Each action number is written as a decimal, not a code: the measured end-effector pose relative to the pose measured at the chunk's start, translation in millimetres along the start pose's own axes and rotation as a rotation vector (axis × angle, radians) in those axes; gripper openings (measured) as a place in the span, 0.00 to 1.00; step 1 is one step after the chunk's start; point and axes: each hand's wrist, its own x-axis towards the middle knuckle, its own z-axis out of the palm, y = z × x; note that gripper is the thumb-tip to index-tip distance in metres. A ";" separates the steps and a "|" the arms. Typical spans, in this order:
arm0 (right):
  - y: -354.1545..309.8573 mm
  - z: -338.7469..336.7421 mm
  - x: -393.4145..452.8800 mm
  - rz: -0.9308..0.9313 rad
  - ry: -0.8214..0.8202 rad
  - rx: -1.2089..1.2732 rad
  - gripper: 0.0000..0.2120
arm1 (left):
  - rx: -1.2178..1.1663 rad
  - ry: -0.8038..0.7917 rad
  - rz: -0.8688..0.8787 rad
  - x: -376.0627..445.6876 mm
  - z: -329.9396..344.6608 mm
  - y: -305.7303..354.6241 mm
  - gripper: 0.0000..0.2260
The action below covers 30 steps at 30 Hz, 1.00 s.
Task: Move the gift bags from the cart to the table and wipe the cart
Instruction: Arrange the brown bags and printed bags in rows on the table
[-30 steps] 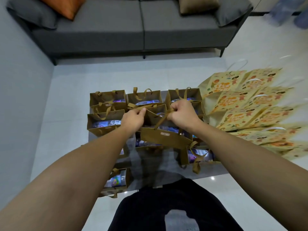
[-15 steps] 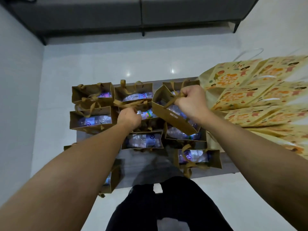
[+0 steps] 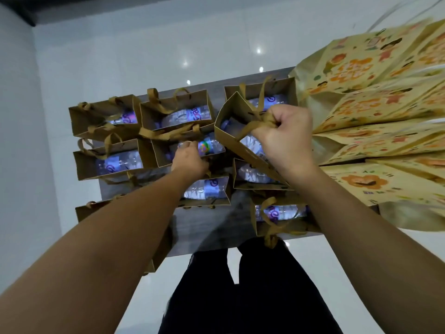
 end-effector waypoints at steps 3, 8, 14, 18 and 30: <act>6.1 -1.5 -4.0 -0.036 -0.029 0.040 0.26 | 0.087 -0.034 0.048 21.4 2.7 -9.0 0.33; 12.6 -0.6 -4.4 -0.098 -0.047 0.097 0.27 | 0.250 -0.101 0.137 49.2 7.7 -14.2 0.44; 15.6 -3.6 -3.5 -0.124 -0.055 0.138 0.27 | 0.376 -0.174 0.100 69.8 23.7 -9.3 0.42; 17.0 -4.2 1.0 -0.083 -0.020 0.114 0.25 | 0.336 -0.162 0.094 74.9 16.7 -9.9 0.39; 4.6 -4.3 3.1 -0.025 -0.053 0.115 0.26 | 0.169 -0.061 0.137 37.2 9.1 -14.6 0.14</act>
